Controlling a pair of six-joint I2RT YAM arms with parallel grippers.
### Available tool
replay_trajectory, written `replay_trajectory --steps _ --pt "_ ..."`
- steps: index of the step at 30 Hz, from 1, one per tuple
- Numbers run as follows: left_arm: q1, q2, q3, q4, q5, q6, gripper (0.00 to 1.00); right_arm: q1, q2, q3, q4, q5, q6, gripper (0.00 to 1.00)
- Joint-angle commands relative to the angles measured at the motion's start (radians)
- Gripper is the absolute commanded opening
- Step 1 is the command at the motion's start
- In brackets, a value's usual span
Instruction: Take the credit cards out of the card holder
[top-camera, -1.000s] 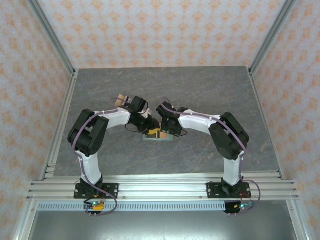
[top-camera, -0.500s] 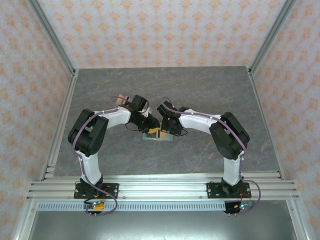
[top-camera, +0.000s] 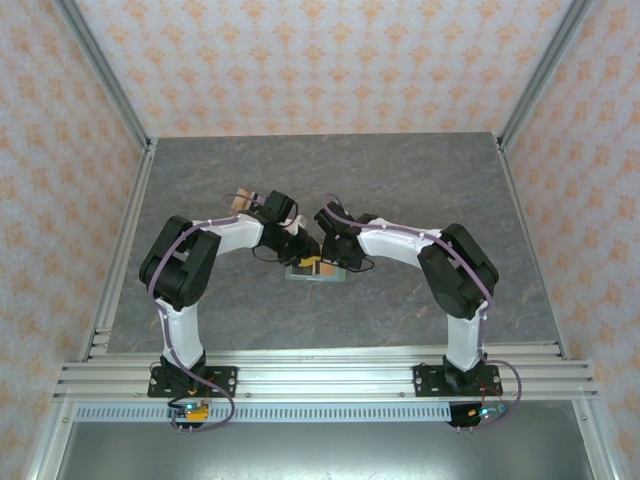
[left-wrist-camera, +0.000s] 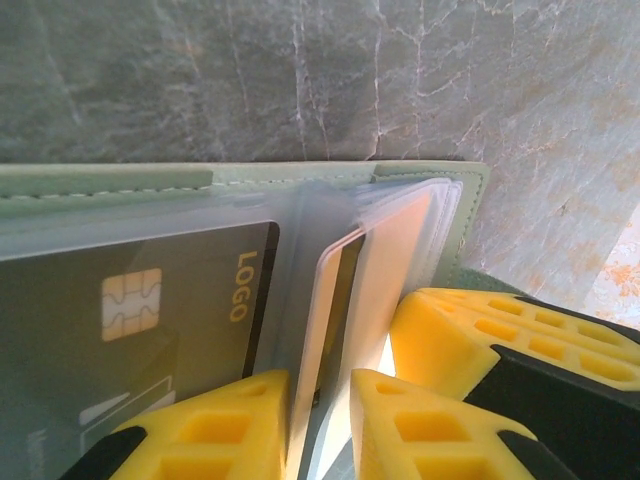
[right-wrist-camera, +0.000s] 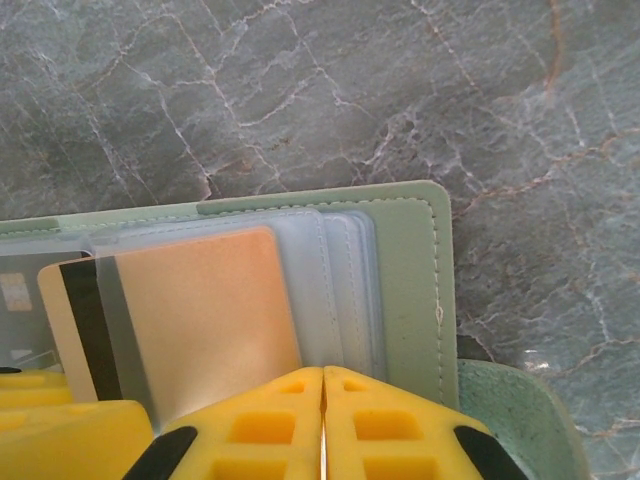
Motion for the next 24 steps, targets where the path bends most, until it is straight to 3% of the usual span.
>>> replay_trajectory --steps 1,17,24 --pt "0.011 -0.040 -0.013 0.031 0.023 0.003 0.21 -0.006 0.039 -0.028 -0.022 0.001 0.013 0.09" --pt "0.023 -0.117 -0.103 0.147 0.043 -0.025 0.07 -0.009 0.033 -0.037 -0.019 0.005 0.023 0.09" --pt "0.031 -0.159 -0.091 -0.013 -0.051 0.075 0.01 -0.017 -0.017 -0.057 0.011 -0.015 0.017 0.10"
